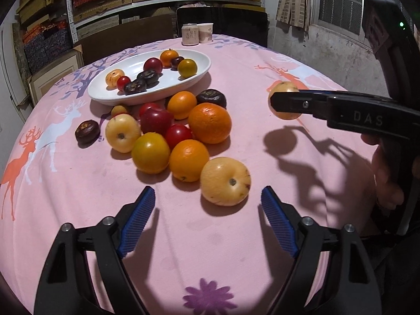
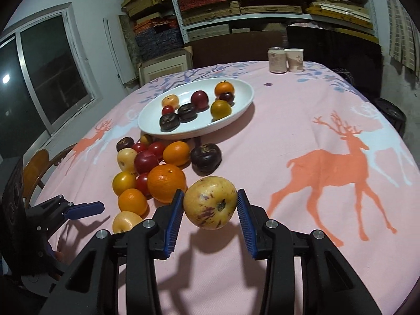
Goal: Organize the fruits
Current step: 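Grasp a pale yellow tomato with the right tool while the left grasps another pale yellow tomato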
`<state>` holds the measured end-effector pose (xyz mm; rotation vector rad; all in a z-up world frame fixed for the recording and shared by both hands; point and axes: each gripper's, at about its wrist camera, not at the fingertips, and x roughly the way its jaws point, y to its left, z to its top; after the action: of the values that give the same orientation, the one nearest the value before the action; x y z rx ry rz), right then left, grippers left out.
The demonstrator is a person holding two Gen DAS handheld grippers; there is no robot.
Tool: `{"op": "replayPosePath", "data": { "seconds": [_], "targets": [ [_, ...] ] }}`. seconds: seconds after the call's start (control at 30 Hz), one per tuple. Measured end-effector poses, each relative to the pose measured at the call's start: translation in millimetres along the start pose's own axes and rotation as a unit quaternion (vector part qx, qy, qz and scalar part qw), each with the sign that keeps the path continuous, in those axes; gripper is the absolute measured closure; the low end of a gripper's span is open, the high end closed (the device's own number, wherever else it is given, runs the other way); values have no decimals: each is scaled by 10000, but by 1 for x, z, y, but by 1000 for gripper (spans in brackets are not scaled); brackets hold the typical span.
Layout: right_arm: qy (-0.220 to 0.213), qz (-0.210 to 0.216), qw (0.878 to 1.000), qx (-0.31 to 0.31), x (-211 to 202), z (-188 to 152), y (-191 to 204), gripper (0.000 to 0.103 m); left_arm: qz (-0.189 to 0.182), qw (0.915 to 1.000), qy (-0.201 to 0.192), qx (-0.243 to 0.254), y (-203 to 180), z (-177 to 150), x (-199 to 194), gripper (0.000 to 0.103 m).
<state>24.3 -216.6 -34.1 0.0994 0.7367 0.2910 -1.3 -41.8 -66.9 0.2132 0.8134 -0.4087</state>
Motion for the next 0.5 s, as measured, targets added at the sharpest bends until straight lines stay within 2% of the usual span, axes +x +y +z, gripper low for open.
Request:
{"op": "replayPosePath", "data": {
  "seconds": [0.03, 0.07, 0.13, 0.27, 0.3, 0.37, 0.47, 0.5],
  "targets": [
    [-7, -27, 10000, -14, -1, 0, 1, 62, -42, 10000, 27, 4, -2, 1, 3, 46],
    [-15, -31, 10000, -30, -2, -1, 1, 62, -160, 9998, 101, -21, -4, 2, 9, 58],
    [-2, -10, 10000, -60, -2, -3, 3, 62, -219, 9997, 122, -62, -6, 3, 15, 59],
    [39, 32, 10000, -78, -3, -7, 3, 62, -98, 9999, 89, -52, -9, 7, 18, 58],
    [54, 62, 9999, -72, -3, -8, 3, 62, -79, 9999, 96, -85, -9, 8, 19, 57],
    [52, 69, 9999, -84, -3, -9, 4, 62, -23, 9998, 113, -150, -8, 11, 22, 45],
    [20, 80, 9999, -100, -5, -11, 5, 62, 60, 9996, 85, -245, -6, 15, 26, 46],
    [6, 76, 9999, -106, -7, -12, 5, 62, 53, 9996, 79, -283, -5, 15, 26, 49]
  ]
}}
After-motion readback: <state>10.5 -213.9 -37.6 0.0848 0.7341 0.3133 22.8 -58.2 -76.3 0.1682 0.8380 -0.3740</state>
